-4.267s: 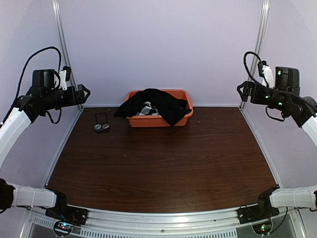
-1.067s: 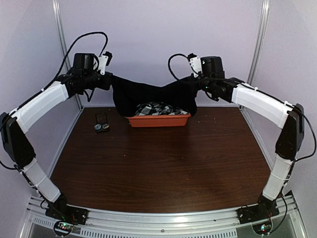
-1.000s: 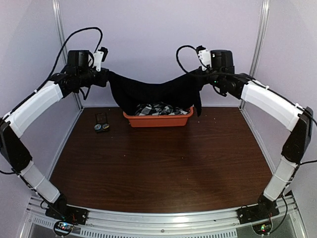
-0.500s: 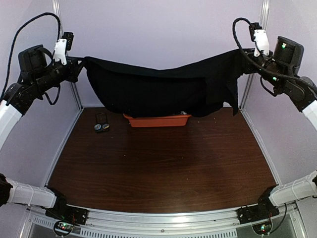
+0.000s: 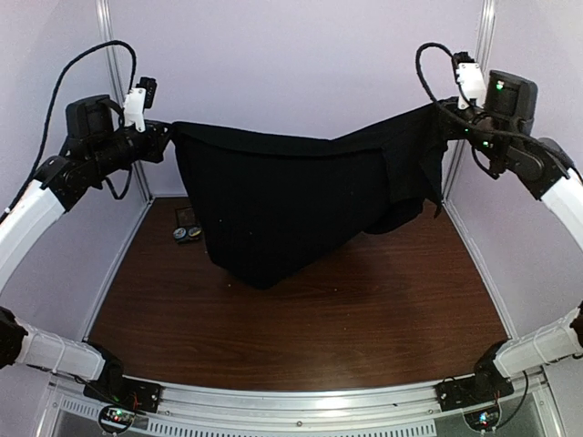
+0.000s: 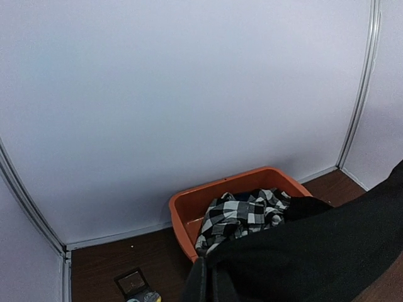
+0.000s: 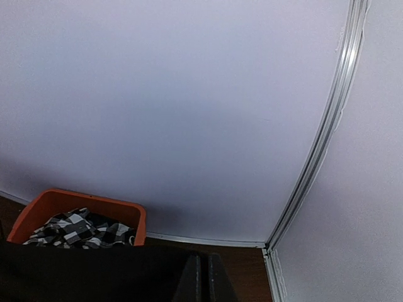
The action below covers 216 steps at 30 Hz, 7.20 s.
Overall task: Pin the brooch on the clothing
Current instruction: Flatten out the crumpled clothing at the center of the board, then adjust the crumpled clothing at the center of the board.
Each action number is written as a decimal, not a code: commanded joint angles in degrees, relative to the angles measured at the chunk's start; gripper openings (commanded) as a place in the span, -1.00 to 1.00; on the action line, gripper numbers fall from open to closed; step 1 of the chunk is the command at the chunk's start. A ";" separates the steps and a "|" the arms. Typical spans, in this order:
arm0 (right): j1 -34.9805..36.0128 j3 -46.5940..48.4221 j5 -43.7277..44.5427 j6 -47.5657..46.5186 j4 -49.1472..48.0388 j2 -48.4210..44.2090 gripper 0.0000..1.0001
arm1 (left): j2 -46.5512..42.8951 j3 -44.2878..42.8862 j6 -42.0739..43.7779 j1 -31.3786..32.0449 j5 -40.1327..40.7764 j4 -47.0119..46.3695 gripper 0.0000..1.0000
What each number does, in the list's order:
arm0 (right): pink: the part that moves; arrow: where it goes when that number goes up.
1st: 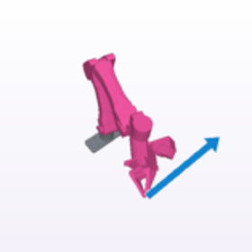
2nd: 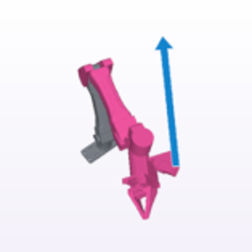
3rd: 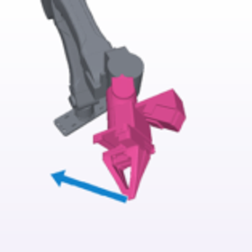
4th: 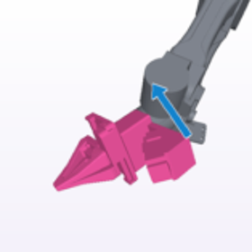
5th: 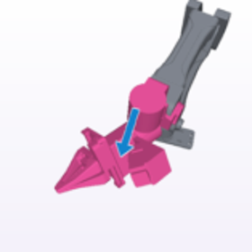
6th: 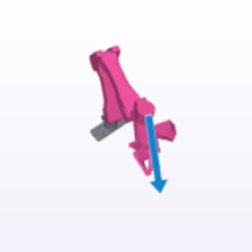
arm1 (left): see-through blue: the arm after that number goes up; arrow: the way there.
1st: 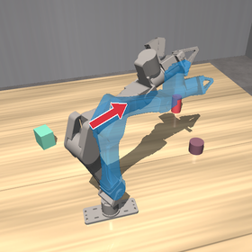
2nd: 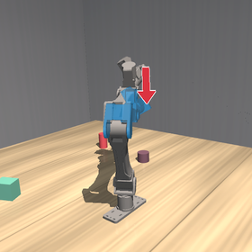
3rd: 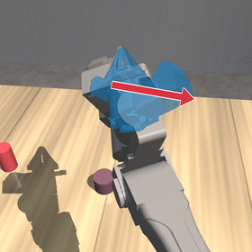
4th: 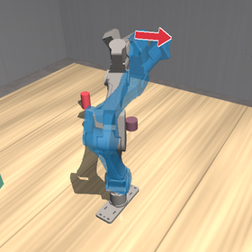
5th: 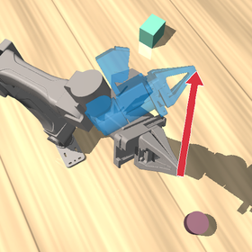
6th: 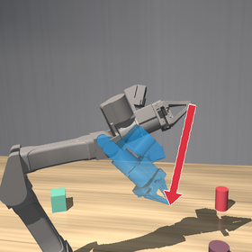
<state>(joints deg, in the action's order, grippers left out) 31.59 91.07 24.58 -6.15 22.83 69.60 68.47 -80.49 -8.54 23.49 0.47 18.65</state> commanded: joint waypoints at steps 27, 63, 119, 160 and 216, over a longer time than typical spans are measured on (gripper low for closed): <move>-6.59 -25.11 -18.15 16.25 6.97 -16.71 -1.00 | -12.76 27.64 2.85 4.78 9.45 -14.60 -1.00; 11.46 -52.98 -23.29 40.70 29.55 -17.99 -0.56 | -20.53 45.97 -40.53 19.53 1.88 22.75 -1.00; 13.93 -33.23 -22.55 -2.12 25.22 10.23 0.28 | 23.93 27.54 26.16 20.02 -0.16 11.49 0.26; 19.51 -32.43 -23.22 -4.03 26.17 19.06 0.30 | 23.33 25.10 19.04 20.20 1.18 15.17 -1.00; 20.14 -28.92 -25.41 -2.83 30.69 20.41 -0.98 | 18.01 28.35 16.84 21.22 4.81 14.33 -1.00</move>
<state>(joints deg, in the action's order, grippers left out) 51.75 59.79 -3.11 -9.98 51.37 93.32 87.79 -52.47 8.86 44.23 4.97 33.87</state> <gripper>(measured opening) 0.042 0.010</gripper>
